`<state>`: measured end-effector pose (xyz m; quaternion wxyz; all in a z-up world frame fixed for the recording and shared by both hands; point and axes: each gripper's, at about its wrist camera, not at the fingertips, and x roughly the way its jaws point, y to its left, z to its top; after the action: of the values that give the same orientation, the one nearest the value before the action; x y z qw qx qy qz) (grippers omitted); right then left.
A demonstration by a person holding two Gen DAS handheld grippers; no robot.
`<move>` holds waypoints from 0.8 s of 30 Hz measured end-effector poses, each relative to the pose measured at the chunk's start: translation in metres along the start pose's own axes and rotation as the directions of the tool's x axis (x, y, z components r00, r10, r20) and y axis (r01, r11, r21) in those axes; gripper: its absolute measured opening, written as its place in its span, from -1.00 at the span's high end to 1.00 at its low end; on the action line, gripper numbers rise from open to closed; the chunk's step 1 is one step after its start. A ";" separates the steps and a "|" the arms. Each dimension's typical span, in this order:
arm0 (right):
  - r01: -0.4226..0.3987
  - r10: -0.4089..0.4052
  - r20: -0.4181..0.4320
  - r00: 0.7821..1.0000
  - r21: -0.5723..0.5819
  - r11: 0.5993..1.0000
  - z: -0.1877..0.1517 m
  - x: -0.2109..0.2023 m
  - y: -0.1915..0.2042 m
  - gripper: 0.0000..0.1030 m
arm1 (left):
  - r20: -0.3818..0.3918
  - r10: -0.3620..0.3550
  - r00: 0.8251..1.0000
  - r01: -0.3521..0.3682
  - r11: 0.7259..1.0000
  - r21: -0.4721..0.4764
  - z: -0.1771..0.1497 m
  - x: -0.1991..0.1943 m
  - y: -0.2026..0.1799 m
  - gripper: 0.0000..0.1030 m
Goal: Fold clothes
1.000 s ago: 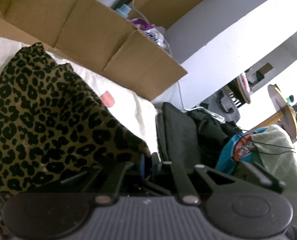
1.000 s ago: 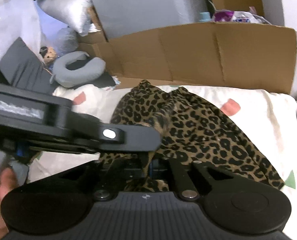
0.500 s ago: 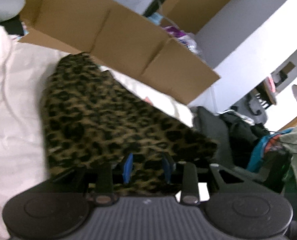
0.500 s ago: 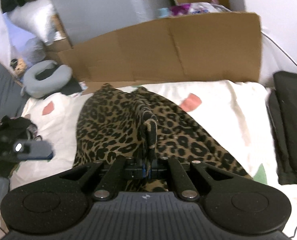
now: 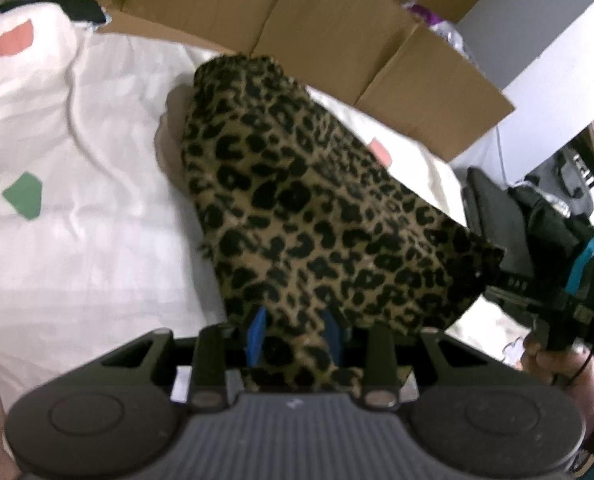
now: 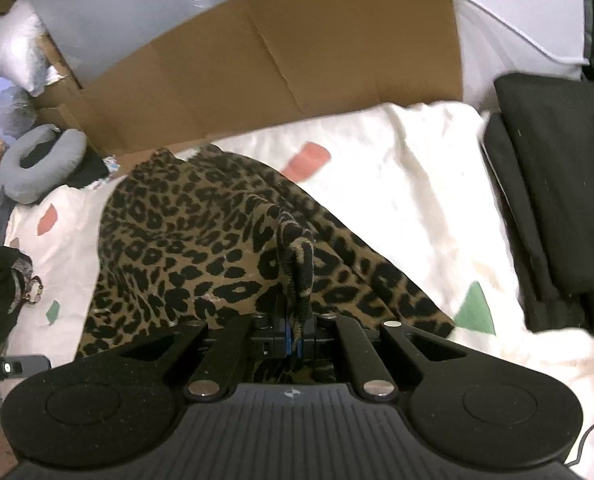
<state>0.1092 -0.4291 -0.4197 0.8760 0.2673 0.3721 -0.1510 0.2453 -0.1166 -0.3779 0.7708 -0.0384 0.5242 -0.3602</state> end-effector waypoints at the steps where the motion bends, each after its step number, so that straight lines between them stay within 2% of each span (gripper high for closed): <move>1: 0.005 -0.005 -0.012 1.000 0.014 1.000 -0.001 0.003 -0.005 0.96 | -0.011 0.003 1.000 -0.003 1.000 0.001 -0.001 0.001 0.003 0.34; 8: 0.027 -0.023 -0.046 0.999 0.094 0.995 -0.006 0.010 -0.037 0.83 | -0.070 0.021 0.997 -0.020 1.000 0.012 -0.007 0.008 0.010 0.34; 16: 0.055 -0.052 -0.027 0.998 0.126 0.991 -0.001 0.009 -0.048 0.81 | -0.122 0.020 0.992 -0.017 1.000 0.023 -0.016 0.019 0.003 0.34; 18: 0.057 -0.053 -0.037 0.998 0.117 0.992 -0.001 0.012 -0.051 0.92 | -0.124 0.020 0.992 -0.017 1.000 0.025 -0.017 0.019 0.003 0.34; 24: 0.059 -0.060 0.014 0.998 0.070 0.996 0.004 0.000 -0.049 0.98 | -0.120 0.013 0.993 -0.009 0.999 0.037 -0.015 0.017 0.002 0.34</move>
<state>0.0882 -0.4714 -0.4349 0.8642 0.2852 0.3674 -0.1919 0.2368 -0.1205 -0.3987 0.7404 0.0004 0.5632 -0.3670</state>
